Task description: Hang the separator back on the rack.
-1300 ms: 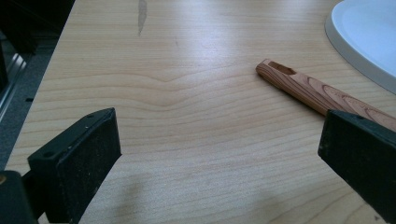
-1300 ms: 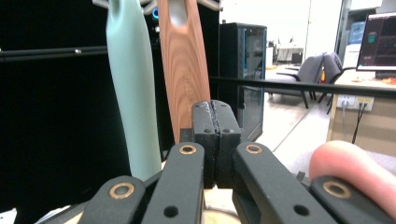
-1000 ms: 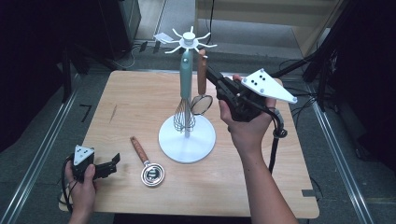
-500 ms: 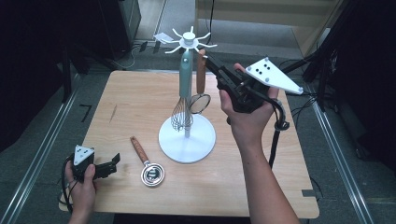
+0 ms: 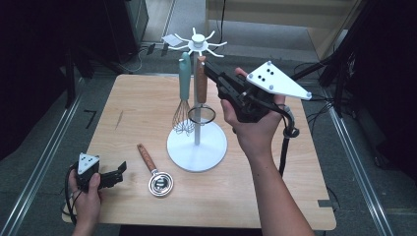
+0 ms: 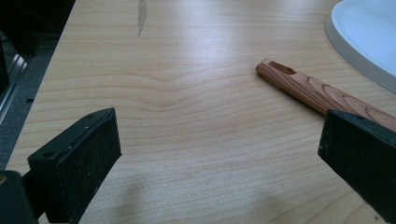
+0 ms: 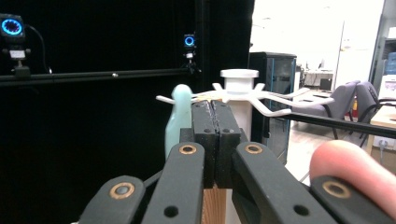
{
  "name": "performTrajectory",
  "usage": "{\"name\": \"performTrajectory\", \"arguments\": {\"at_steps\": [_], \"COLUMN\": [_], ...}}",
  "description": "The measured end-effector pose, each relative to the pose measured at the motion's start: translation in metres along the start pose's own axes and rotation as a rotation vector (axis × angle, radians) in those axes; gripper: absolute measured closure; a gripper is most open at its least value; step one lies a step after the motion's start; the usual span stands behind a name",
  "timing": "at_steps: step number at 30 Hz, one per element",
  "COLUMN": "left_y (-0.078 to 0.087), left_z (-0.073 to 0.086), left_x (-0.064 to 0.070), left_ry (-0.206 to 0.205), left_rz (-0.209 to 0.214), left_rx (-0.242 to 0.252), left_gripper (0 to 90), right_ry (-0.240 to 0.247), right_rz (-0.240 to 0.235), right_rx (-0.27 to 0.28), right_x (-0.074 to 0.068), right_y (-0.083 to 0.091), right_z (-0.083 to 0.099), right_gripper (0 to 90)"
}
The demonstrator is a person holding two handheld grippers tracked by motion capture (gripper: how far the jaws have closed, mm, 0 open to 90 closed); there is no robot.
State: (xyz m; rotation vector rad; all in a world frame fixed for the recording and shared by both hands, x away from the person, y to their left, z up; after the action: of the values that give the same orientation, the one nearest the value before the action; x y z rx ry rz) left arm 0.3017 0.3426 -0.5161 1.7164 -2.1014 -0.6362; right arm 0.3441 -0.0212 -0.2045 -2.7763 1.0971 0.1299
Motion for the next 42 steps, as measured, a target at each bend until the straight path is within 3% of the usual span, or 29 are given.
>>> {"name": "performTrajectory", "arguments": {"at_steps": [7, 12, 42], "left_y": [0.000, 0.001, 0.000], "left_z": [0.000, 0.000, 0.000], "left_x": [0.000, 0.000, -0.001], "left_ry": [0.001, 0.004, 0.012], "left_rz": [0.000, 0.004, -0.007], "left_rx": [0.002, 0.001, 0.006], "left_gripper": [0.0, 0.0, 0.0], "right_ry": [0.024, 0.035, 0.015], "right_rz": [-0.048, -0.049, 0.117], "right_rx": [-0.028, -0.039, -0.114], "right_x": [-0.014, -0.019, 0.039], "right_y": [-0.008, -0.010, 0.024], "right_z": [0.004, 0.007, 0.065], "right_gripper": [90.0, 90.0, 90.0]}}
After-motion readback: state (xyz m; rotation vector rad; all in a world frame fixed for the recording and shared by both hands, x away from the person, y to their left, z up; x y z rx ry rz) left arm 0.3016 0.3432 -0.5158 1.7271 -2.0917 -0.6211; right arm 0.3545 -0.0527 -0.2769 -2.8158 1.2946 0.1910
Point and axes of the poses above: each handheld gripper's, and its own axes: y roughly backward along the jaws, z roughly out of its underside, x roughly to its right, the point moved 6 cm from there along -y, roughly forward along the jaws, and after that the axes turned 4 degrees about -y, right-handed, at the moved point
